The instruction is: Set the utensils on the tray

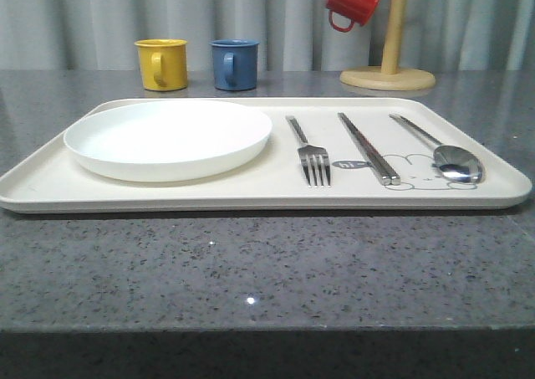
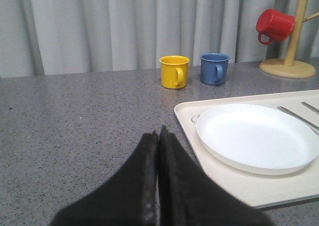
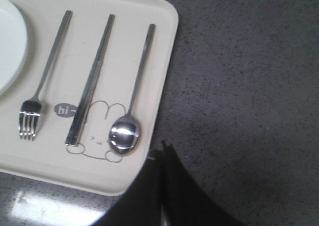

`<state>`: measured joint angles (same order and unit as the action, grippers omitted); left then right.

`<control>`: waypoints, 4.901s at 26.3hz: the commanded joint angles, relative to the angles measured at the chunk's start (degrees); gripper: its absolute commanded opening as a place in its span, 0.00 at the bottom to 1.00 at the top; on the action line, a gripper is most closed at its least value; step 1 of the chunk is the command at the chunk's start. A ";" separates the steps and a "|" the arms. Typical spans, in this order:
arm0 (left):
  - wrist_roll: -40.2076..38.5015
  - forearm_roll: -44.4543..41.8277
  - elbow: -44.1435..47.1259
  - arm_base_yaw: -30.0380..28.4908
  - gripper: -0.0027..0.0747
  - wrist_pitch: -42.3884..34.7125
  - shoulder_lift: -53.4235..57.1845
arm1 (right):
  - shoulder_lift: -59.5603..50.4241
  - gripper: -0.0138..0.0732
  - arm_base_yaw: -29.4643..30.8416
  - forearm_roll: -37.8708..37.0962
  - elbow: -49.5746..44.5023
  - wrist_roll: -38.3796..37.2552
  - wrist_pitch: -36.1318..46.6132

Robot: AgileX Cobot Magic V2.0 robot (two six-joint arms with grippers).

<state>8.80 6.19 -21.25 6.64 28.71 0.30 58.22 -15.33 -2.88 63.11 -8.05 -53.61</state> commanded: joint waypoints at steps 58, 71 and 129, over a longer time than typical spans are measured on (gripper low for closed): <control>-0.67 -4.94 20.98 -0.21 0.01 -27.38 1.41 | -48.62 0.07 0.13 -5.11 -40.84 0.75 34.60; -0.67 -4.73 21.45 -0.21 0.01 -28.71 1.31 | -48.62 0.07 0.13 -5.11 -40.84 0.75 34.60; -0.67 -4.73 21.45 -0.21 0.01 -28.71 1.21 | -59.88 0.07 15.10 -1.78 -63.94 0.90 43.92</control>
<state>8.80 1.15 0.19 6.64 4.79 0.30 -0.53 -0.52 -3.99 -1.55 -7.60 -14.64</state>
